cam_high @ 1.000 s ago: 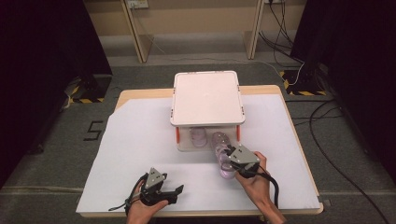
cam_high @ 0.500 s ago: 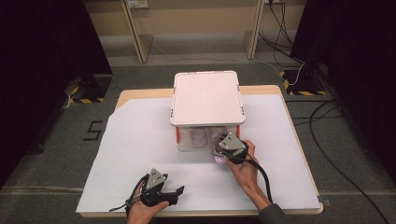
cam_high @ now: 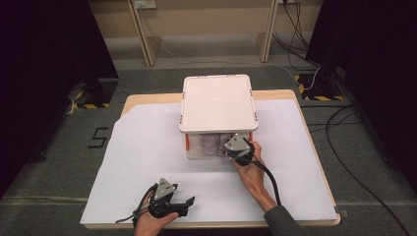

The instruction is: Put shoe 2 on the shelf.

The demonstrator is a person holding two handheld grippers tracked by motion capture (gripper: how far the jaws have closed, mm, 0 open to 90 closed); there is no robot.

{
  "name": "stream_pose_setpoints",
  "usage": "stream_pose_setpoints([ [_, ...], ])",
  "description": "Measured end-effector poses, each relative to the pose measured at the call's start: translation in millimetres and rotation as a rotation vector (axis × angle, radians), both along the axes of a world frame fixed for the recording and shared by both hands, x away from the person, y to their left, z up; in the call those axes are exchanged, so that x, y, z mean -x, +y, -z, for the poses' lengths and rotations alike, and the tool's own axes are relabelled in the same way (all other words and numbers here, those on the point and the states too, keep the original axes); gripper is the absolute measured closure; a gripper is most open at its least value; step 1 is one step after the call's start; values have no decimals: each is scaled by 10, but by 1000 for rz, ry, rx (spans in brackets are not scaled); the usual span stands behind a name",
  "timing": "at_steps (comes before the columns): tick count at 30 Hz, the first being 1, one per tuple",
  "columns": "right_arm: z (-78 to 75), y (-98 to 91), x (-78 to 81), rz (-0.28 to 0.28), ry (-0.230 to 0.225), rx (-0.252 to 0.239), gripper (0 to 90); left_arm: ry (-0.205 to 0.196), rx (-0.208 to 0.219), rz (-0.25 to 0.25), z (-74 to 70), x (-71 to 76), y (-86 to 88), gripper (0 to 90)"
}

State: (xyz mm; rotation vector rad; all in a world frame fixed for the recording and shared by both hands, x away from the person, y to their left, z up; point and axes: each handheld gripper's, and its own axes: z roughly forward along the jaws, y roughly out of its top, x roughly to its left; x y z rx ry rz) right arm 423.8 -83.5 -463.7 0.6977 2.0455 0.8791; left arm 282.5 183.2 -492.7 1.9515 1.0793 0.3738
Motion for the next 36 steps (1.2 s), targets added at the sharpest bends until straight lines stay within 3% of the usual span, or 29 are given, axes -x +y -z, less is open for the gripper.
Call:
stream_pose_setpoints([
  [6,14,36,-5,17,-3,-22,706,1,1,-2,6,-1,2,202],
  [10,-66,5,53,19,-14,-44,655,1,0,0,7,1,-7,202],
  [16,-199,-66,245,-48,-2,-75,594,2,2,2,5,4,-7,202],
  [17,-220,-94,286,-60,6,-89,581,2,0,2,5,3,-4,202],
  [18,-232,-158,372,-74,48,-132,538,3,0,2,7,2,-4,202],
  [20,-225,-190,409,-88,65,-151,515,7,1,1,11,0,-8,202],
  [22,-185,-235,476,-116,118,-188,480,5,0,4,9,0,-11,202],
  [25,-105,-277,550,-122,144,-184,438,4,1,4,3,-1,-10,202],
  [30,27,-279,565,-120,213,-130,377,9,6,2,5,0,0,202],
  [36,120,-224,529,-103,213,-80,360,0,17,0,-25,45,15,200],
])
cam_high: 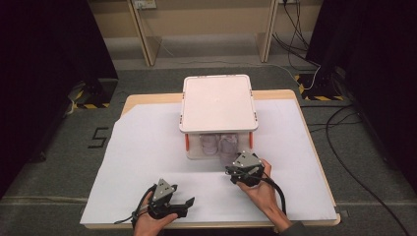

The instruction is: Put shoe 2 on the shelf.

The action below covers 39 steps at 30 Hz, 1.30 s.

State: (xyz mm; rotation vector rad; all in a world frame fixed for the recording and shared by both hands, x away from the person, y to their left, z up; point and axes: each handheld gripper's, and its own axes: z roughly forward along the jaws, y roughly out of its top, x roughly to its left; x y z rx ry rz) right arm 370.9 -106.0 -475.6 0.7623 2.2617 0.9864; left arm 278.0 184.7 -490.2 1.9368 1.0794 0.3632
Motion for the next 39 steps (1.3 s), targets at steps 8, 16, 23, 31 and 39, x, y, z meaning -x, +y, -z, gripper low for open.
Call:
stream_pose_setpoints([
  [8,65,53,-21,19,-24,58,361,2,-13,-2,13,49,11,198],
  [16,80,82,-45,19,-50,88,360,4,-20,6,31,35,-2,198],
  [23,87,80,-128,33,-61,99,380,9,-24,6,38,30,-5,198],
  [31,68,35,-236,56,-47,62,398,12,-25,11,45,22,-8,198],
  [39,69,33,-333,67,-37,37,400,18,-29,11,54,16,-10,198],
])
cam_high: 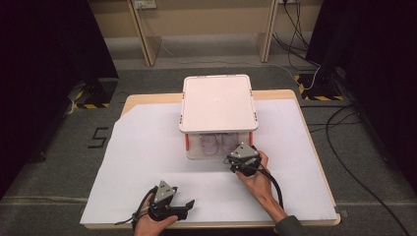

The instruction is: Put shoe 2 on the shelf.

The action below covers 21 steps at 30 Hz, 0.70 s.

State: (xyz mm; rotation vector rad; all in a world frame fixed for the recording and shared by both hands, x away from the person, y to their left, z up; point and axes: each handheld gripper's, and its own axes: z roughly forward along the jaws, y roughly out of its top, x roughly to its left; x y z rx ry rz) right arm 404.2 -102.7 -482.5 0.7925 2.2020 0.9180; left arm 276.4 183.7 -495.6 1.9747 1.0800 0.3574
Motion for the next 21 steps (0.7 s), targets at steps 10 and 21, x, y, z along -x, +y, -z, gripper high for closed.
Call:
stream_pose_setpoints([
  [10,7,52,-117,5,-10,-3,400,0,5,-4,6,-7,1,198],
  [21,25,65,-210,26,-7,-23,400,3,5,-4,8,-6,-1,198],
])
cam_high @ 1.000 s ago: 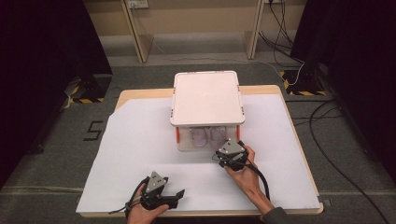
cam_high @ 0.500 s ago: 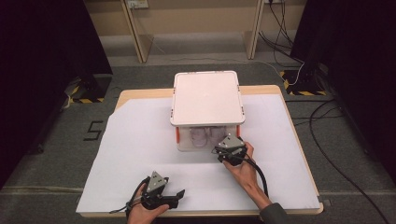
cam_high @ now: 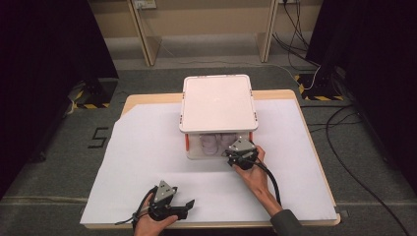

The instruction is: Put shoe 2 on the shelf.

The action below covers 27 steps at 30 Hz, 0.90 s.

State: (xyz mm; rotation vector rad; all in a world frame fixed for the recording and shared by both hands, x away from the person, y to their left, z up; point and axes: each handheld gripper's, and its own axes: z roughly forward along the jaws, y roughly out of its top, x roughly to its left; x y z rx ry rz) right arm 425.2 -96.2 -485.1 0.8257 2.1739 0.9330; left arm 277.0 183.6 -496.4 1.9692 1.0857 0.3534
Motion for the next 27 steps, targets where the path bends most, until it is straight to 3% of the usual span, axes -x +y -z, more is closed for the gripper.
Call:
stream_pose_setpoints([
  [6,-1,14,-24,-5,-17,13,394,2,-3,-2,4,-3,-5,198],
  [16,-1,29,-50,1,-14,-6,384,-2,-3,-1,1,-6,5,198],
  [19,-28,-3,-38,-4,-17,-28,404,-3,-3,-2,-1,-5,13,198],
  [23,-84,-47,-3,-8,13,-91,398,-4,0,-5,-4,-6,18,198],
  [27,-138,-50,99,-43,12,-110,387,-6,0,-6,-4,-4,20,198],
])
